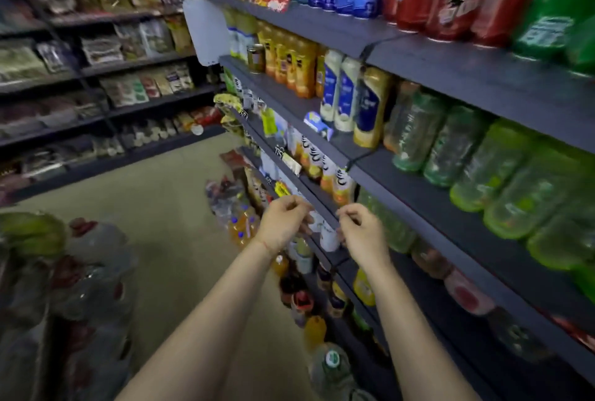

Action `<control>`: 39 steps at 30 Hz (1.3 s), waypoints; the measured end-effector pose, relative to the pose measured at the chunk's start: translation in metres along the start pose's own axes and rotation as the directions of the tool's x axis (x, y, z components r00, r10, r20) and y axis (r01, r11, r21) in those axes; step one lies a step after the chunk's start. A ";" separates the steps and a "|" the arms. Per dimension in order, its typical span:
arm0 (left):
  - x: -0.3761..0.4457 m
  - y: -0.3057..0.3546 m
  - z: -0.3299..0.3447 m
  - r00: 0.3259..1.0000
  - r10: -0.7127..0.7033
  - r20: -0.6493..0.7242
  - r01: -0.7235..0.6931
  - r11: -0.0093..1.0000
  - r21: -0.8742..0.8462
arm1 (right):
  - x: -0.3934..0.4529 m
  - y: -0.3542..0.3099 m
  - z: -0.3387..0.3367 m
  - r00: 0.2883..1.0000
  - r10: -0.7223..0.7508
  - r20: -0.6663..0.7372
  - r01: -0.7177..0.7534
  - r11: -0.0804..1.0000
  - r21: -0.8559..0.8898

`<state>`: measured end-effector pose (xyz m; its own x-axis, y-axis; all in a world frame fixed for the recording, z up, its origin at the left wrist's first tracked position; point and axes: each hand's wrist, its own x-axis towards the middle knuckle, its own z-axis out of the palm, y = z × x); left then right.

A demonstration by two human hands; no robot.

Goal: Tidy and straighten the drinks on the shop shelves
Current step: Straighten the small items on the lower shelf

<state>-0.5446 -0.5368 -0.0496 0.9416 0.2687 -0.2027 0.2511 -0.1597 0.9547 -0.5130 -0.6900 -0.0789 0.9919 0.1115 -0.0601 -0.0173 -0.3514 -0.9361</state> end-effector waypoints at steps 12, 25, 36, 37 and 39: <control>0.257 0.007 -0.134 0.994 0.058 -0.095 -0.074 0.981 -0.177 | 0.239 -0.095 0.157 0.989 -0.145 0.022 0.146 0.986 -0.076; 0.602 0.083 -0.289 0.966 0.255 0.034 -0.251 0.963 -0.101 | 0.537 -0.209 0.344 0.988 -0.005 -0.155 -0.001 0.999 -0.039; 0.705 0.092 -0.270 0.906 0.351 0.238 -0.321 0.934 -0.156 | 0.589 -0.213 0.362 0.976 0.048 -0.214 -0.055 0.998 -0.028; 0.708 0.091 -0.269 0.908 0.350 0.228 -0.324 0.935 -0.146 | 0.587 -0.215 0.361 0.972 0.042 -0.231 -0.049 0.998 -0.026; 0.714 0.089 -0.271 0.925 0.321 0.202 -0.295 0.944 -0.149 | 0.582 -0.218 0.357 0.967 0.027 -0.254 -0.030 1.000 -0.005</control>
<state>0.0896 -0.1015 -0.0506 0.9972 0.0051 0.0748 -0.0741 -0.0886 0.9933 0.0229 -0.2164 -0.0339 0.9905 -0.1376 0.0041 -0.0460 -0.3591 -0.9322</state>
